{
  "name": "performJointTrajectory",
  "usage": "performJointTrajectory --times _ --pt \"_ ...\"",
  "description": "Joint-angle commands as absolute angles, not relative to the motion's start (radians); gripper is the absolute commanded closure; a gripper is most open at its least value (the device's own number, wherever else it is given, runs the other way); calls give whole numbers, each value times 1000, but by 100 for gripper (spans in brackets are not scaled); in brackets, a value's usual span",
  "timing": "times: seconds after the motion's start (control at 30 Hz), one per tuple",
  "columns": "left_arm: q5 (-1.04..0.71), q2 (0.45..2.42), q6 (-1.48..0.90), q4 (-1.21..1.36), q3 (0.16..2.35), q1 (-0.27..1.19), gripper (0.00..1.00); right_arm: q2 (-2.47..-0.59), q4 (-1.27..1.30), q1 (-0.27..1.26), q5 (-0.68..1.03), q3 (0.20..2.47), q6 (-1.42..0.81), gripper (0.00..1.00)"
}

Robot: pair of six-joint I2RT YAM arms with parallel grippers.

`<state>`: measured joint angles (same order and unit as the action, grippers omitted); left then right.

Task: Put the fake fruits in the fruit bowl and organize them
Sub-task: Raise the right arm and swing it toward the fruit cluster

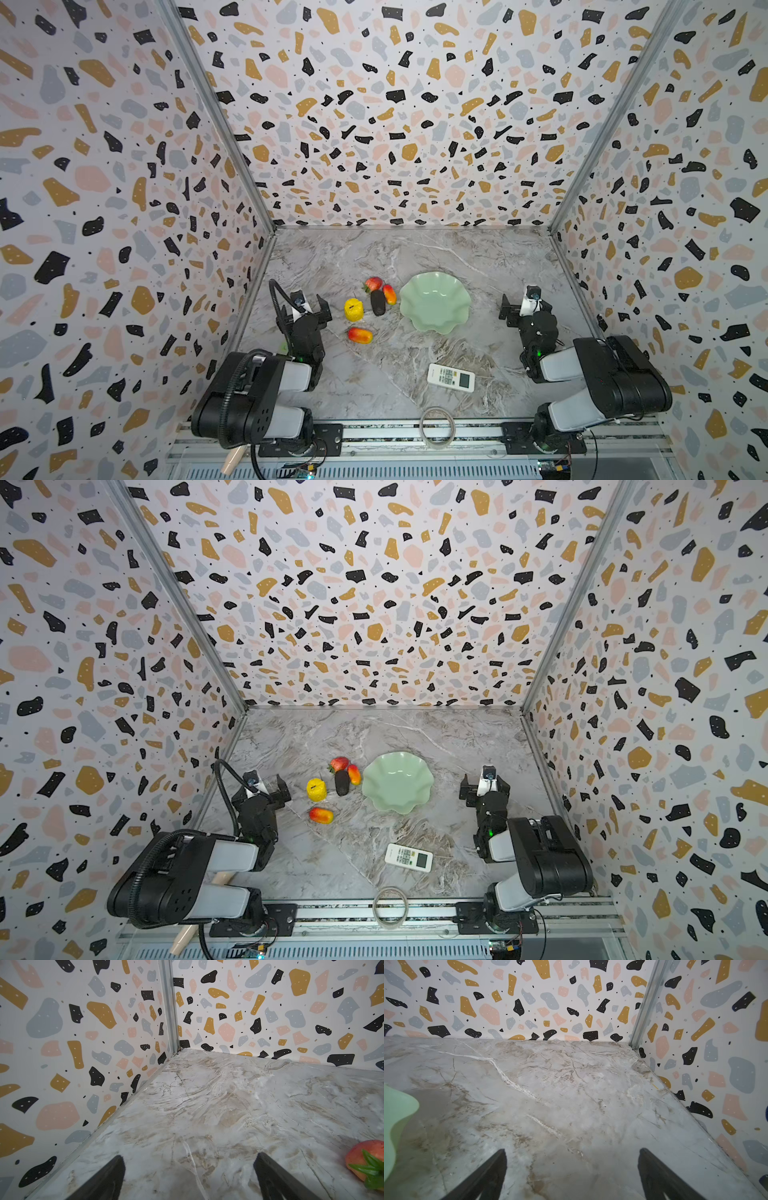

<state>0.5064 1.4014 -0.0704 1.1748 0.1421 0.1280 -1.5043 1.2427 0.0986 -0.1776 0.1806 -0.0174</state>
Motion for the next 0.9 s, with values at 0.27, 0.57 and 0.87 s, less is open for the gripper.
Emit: performJointTrajectory --times 0.27,0.57,0.87 --pt "505 1395 -63 1214 155 123 0 -1491 1262 98 -185 200 -18 1" --pt "502 1399 -61 1210 160 123 0 -1491 1259 98 -185 201 -19 1" --pt "544 1356 -60 1207 165 133 0 -1445 1226 110 -230 207 -18 1"
